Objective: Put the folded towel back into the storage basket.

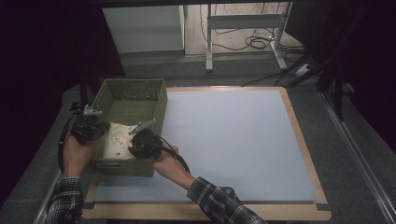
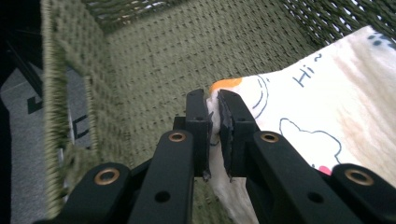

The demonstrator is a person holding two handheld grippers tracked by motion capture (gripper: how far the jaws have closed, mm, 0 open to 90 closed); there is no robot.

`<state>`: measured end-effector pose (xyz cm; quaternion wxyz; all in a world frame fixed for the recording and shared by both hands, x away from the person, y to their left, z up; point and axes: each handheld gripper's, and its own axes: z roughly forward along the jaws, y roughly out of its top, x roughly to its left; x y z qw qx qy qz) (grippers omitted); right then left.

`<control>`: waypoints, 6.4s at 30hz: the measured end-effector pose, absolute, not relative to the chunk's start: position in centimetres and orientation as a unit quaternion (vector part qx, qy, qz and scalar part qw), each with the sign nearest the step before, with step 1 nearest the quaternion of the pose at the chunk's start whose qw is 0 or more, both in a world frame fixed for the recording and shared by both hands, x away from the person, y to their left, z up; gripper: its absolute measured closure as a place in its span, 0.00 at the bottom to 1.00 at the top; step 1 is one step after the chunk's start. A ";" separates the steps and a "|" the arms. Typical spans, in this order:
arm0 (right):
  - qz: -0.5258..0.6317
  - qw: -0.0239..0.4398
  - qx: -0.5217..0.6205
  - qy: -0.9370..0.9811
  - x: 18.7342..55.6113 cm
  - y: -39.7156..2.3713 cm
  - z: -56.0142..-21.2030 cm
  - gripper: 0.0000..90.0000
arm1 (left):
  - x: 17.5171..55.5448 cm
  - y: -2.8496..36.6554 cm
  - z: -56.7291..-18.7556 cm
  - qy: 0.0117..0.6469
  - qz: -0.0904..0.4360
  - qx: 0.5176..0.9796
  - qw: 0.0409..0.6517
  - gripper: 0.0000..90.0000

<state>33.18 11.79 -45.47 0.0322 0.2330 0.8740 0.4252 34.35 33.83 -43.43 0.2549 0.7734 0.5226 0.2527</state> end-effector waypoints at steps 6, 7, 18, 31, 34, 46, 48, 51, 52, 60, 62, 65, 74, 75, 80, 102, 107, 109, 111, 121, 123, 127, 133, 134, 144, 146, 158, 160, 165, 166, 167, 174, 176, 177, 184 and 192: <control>0.420 0.039 0.236 0.875 32.7 11.2 -45.7 0.87 | 34.9 32.5 -43.8 0.512 0.246 0.784 0.250 0.92; 0.422 0.039 0.237 0.874 32.6 11.2 -45.7 0.87 | 35.0 32.3 -43.8 0.511 0.246 0.786 0.247 0.92; 0.435 0.052 0.224 0.871 32.9 10.7 -44.7 0.67 | 35.4 31.8 -43.8 0.511 0.252 0.785 0.243 0.70; 0.456 0.074 0.199 0.864 34.0 8.7 -43.8 0.42 | 35.4 31.0 -43.1 0.528 0.248 0.762 0.282 0.43; 0.458 0.075 0.197 0.863 34.2 8.3 -43.7 0.37 | 35.6 30.6 -43.2 0.531 0.242 0.759 0.289 0.38; 0.460 0.079 0.188 0.864 34.5 6.0 -43.5 0.29 | 36.2 29.2 -43.1 0.531 0.216 0.754 0.322 0.22; 0.460 0.078 0.188 0.864 34.5 5.7 -43.5 0.28 | 36.2 29.0 -43.1 0.530 0.209 0.754 0.327 0.20; 0.458 0.078 0.186 0.865 34.5 5.1 -43.5 0.27 | 36.3 28.6 -43.1 0.529 0.208 0.753 0.331 0.16; 0.458 0.077 0.186 0.866 34.5 4.9 -43.5 0.26 | 36.3 28.5 -43.1 0.528 0.207 0.753 0.333 0.16; 0.457 0.074 0.189 0.866 34.4 3.1 -43.7 0.24 | 36.5 27.8 -42.8 0.529 0.200 0.745 0.353 0.08; 0.455 0.075 0.191 0.866 34.4 2.7 -43.8 0.24 | 36.5 27.5 -42.7 0.528 0.198 0.745 0.357 0.07; 0.455 0.076 0.195 0.865 34.5 2.1 -43.9 0.23 | 36.5 27.2 -42.6 0.525 0.196 0.745 0.361 0.06; 0.449 0.074 0.201 0.868 34.8 0.6 -44.4 0.19 | 36.4 25.8 -42.0 0.512 0.192 0.748 0.376 0.05; 0.449 0.073 0.201 0.868 34.8 0.4 -44.4 0.19 | 36.4 25.6 -41.9 0.510 0.192 0.750 0.375 0.05; 0.448 0.064 0.203 0.868 34.9 -0.4 -44.5 0.17 | 36.4 24.6 -41.8 0.500 0.190 0.755 0.379 0.04; 0.426 0.068 0.210 0.878 34.9 -4.7 -45.2 0.11 | 36.0 20.1 -41.8 0.463 0.172 0.783 0.379 0.03; 0.423 0.067 0.213 0.878 35.0 -5.9 -45.5 0.10 | 36.0 19.2 -41.9 0.458 0.171 0.786 0.377 0.02; 0.424 0.066 0.213 0.878 34.9 -6.3 -45.5 0.10 | 35.9 18.9 -41.8 0.456 0.171 0.788 0.378 0.02; 0.425 0.067 0.212 0.877 34.9 -6.8 -45.5 0.10 | 35.8 18.5 -41.8 0.453 0.171 0.789 0.378 0.02; 0.420 0.071 0.215 0.879 34.8 -9.1 -45.7 0.08 | 35.7 16.8 -41.7 0.444 0.166 0.792 0.384 0.02; 0.420 0.072 0.216 0.879 34.8 -9.4 -45.7 0.08 | 35.7 16.2 -41.7 0.440 0.162 0.794 0.387 0.02; 0.420 0.076 0.221 0.877 34.8 -10.5 -45.7 0.08 | 35.6 15.7 -41.7 0.436 0.160 0.795 0.390 0.02; 0.419 0.085 0.224 0.876 34.6 -12.3 -45.6 0.08 | 35.0 14.1 -42.0 0.422 0.154 0.801 0.396 0.02; 0.420 0.086 0.225 0.875 34.6 -12.6 -45.6 0.08 | 35.0 13.9 -42.1 0.422 0.153 0.800 0.399 0.02; 0.419 0.091 0.239 0.871 34.2 -15.4 -45.9 0.08 | 34.3 11.7 -42.9 0.405 0.147 0.802 0.412 0.02; 0.417 0.091 0.241 0.872 34.1 -15.8 -46.1 0.08 | 34.1 11.3 -43.2 0.402 0.144 0.803 0.415 0.02; 0.412 0.096 0.260 0.868 33.7 -18.8 -46.9 0.08 | 32.7 9.6 -45.2 0.385 0.136 0.813 0.416 0.02; 0.411 0.097 0.263 0.868 33.6 -19.3 -47.0 0.08 | 32.4 9.4 -45.4 0.384 0.137 0.813 0.416 0.02; 0.406 0.100 0.269 0.868 33.4 -20.4 -47.3 0.08 | 31.4 9.0 -45.9 0.377 0.143 0.816 0.415 0.02; 0.405 0.102 0.269 0.868 33.3 -20.5 -47.4 0.08 | 31.3 8.9 -46.0 0.376 0.144 0.816 0.414 0.02; 0.403 0.102 0.271 0.868 33.3 -20.7 -47.5 0.08 | 31.1 8.9 -46.1 0.374 0.146 0.817 0.415 0.02; 0.404 0.102 0.279 0.865 32.8 -22.2 -48.0 0.08 | 29.9 8.5 -47.0 0.368 0.143 0.821 0.413 0.02; 0.404 0.102 0.283 0.864 32.7 -22.6 -48.1 0.08 | 29.6 8.4 -47.2 0.366 0.145 0.822 0.412 0.02; 0.405 0.102 0.285 0.863 32.6 -22.9 -48.3 0.08 | 29.5 8.4 -47.3 0.365 0.146 0.823 0.411 0.02; 0.401 0.107 0.293 0.861 32.0 -24.1 -49.0 0.08 | 28.6 8.5 -48.3 0.364 0.147 0.823 0.410 0.02; 0.395 0.110 0.297 0.862 31.2 -25.2 -50.3 0.08 | 28.0 8.7 -50.1 0.366 0.141 0.827 0.403 0.02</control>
